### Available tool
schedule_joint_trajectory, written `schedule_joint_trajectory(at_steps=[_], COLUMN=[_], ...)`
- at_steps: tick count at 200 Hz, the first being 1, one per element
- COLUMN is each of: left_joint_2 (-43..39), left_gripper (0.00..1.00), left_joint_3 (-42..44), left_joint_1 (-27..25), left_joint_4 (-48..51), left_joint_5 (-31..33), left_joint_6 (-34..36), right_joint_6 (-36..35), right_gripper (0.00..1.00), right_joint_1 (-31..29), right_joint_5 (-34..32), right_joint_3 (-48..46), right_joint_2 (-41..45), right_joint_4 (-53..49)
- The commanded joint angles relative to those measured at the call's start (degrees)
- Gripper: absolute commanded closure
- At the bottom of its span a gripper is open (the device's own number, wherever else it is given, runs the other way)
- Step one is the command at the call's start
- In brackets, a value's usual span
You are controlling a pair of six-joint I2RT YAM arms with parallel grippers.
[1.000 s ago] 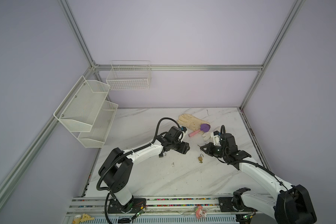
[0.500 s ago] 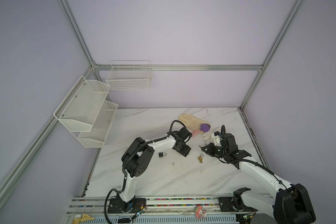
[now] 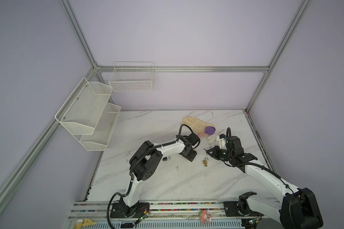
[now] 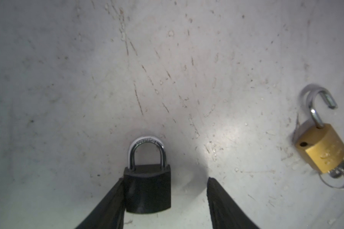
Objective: Unlock with the key
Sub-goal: 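Close the left gripper on the black padlock's body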
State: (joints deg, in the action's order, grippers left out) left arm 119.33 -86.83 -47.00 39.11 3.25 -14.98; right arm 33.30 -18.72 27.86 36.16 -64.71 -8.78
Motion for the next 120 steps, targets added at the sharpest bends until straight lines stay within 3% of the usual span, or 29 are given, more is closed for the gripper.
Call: schedule_joint_trajectory(at_steps=[1,40,84,120], left_joint_2=[1.98,3.64,4.85,4.99], left_gripper=[0.38,0.45,0.54,0.56], left_joint_3=[-3.23,-4.49,-4.76,-4.04], left_joint_1=[-0.12,-0.19,-0.36,-0.72], left_joint_4=[2.62,4.99,5.6,6.21], left_joint_5=[2.94,6.45,6.07,6.71], left_joint_6=[-4.63,-7.75,-8.04,-8.81], right_joint_6=[-1.22,-1.53,-2.1,-2.27], right_gripper=[1.0,1.0,1.0,1.0], right_joint_1=[0.27,0.37,0.4,0.53], right_joint_5=[-0.25,0.09,0.88,1.33], right_joint_3=[1.1,1.28,1.39,1.48], right_joint_2=[0.52,0.54,0.03,0.66], right_joint_4=[-0.46,-0.48,-0.01,-0.3])
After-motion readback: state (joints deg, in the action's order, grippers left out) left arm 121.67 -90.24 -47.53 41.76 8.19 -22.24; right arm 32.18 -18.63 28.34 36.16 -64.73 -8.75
